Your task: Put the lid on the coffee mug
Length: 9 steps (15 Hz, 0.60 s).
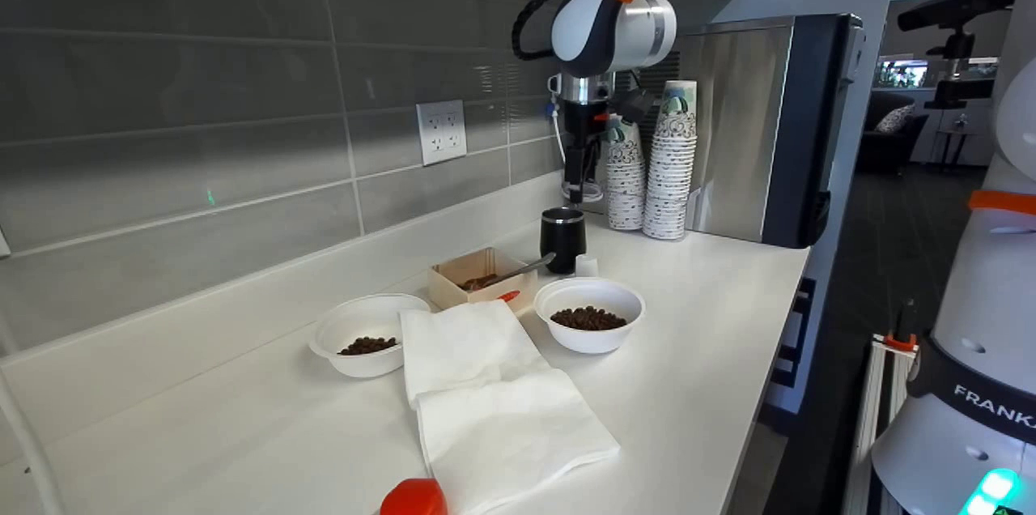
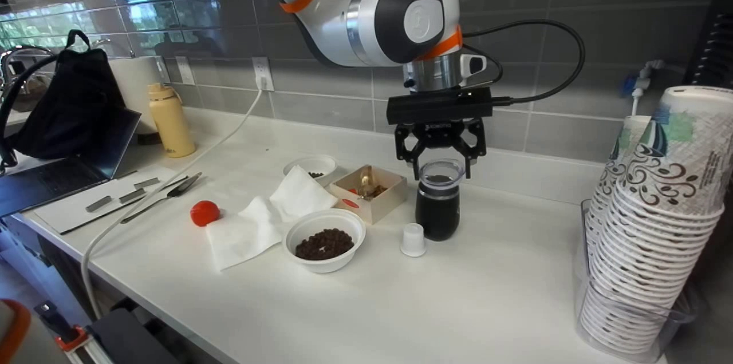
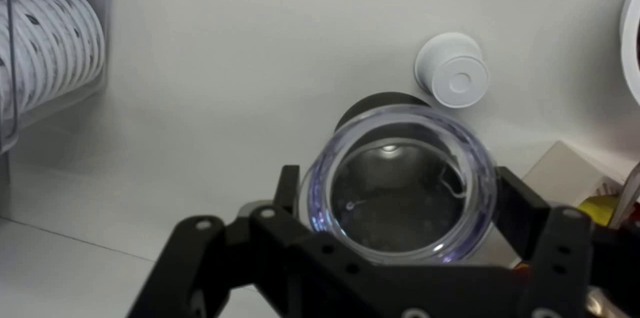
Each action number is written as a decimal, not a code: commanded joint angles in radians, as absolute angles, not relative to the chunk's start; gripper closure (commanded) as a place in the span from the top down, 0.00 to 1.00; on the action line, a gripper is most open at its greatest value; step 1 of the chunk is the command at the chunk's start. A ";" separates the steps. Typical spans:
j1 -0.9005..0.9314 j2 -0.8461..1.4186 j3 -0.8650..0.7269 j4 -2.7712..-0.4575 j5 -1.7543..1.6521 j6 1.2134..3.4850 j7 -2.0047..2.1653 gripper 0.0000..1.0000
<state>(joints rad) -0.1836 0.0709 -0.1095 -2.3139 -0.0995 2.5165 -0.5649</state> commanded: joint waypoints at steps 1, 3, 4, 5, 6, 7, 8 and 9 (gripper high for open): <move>-0.165 0.104 -0.107 -2.250 -0.105 2.454 -0.561 0.67; -0.161 0.121 -0.105 -2.230 -0.107 2.434 -0.561 0.67; -0.161 0.130 -0.105 -2.221 -0.108 2.424 -0.560 0.67; -0.161 0.138 -0.104 -2.213 -0.107 2.417 -0.561 0.67; -0.162 0.146 -0.103 -2.205 -0.105 2.410 -0.563 0.67; -0.163 0.156 -0.102 -2.197 -0.104 2.402 -0.563 0.67; -0.164 0.164 -0.101 -2.191 -0.104 2.399 -0.564 0.67; -0.165 0.172 -0.100 -2.184 -0.102 2.395 -0.566 0.67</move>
